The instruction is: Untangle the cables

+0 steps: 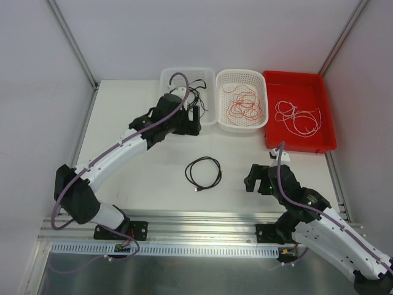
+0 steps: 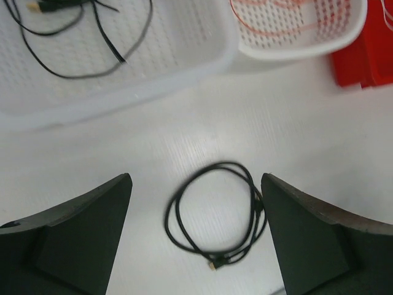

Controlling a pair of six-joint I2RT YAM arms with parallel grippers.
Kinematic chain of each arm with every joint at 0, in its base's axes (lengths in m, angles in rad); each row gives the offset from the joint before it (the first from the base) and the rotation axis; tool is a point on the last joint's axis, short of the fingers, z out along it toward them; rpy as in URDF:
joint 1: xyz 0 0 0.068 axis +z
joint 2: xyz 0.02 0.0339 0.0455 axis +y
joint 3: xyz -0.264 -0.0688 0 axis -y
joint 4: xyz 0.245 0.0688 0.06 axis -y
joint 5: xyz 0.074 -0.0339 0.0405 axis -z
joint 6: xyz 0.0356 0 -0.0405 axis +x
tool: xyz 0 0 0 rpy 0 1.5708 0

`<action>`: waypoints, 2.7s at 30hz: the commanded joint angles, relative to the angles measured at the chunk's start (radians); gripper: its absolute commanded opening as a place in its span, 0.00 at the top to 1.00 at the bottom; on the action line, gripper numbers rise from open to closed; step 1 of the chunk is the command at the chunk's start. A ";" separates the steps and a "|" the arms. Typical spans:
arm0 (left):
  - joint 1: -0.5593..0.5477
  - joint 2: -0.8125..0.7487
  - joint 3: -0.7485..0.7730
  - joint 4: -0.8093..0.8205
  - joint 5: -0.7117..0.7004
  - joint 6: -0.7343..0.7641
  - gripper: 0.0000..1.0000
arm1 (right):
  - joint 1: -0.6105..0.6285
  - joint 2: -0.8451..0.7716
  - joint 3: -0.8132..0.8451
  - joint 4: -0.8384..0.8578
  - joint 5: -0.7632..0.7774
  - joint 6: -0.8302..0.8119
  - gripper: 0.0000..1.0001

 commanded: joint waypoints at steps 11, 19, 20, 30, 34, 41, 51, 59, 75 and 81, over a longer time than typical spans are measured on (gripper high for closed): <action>-0.366 -0.050 -0.302 0.007 -0.020 -0.161 0.18 | -0.004 -0.047 0.016 -0.015 -0.064 0.027 0.03; -0.476 0.154 -0.223 0.004 -0.058 -0.012 0.34 | -0.002 -0.101 0.005 -0.052 -0.068 0.041 0.04; -0.481 0.169 -0.213 0.004 -0.048 0.000 0.35 | -0.002 -0.107 0.002 -0.056 -0.065 0.041 0.04; -0.484 0.293 -0.177 -0.024 -0.006 0.039 0.55 | -0.004 -0.133 -0.009 -0.078 -0.051 0.042 0.03; -0.484 0.321 -0.168 -0.041 0.020 0.035 0.65 | -0.004 -0.130 -0.007 -0.076 -0.045 0.042 0.03; -0.485 0.238 -0.154 -0.087 0.038 0.032 1.00 | -0.004 -0.139 -0.007 -0.086 -0.035 0.042 0.03; -0.482 -0.007 -0.021 -0.206 -0.067 0.049 1.00 | -0.002 -0.173 0.000 -0.107 0.008 0.054 0.03; -0.479 -0.182 0.267 -0.254 -0.254 0.196 1.00 | -0.004 -0.189 -0.010 -0.112 0.030 0.062 0.03; -0.219 -0.210 0.364 -0.260 0.020 0.100 1.00 | -0.002 -0.121 -0.027 -0.017 -0.070 0.030 0.03; -0.218 -0.257 0.206 -0.259 0.190 0.016 1.00 | -0.002 -0.103 -0.035 0.112 -0.165 -0.001 0.05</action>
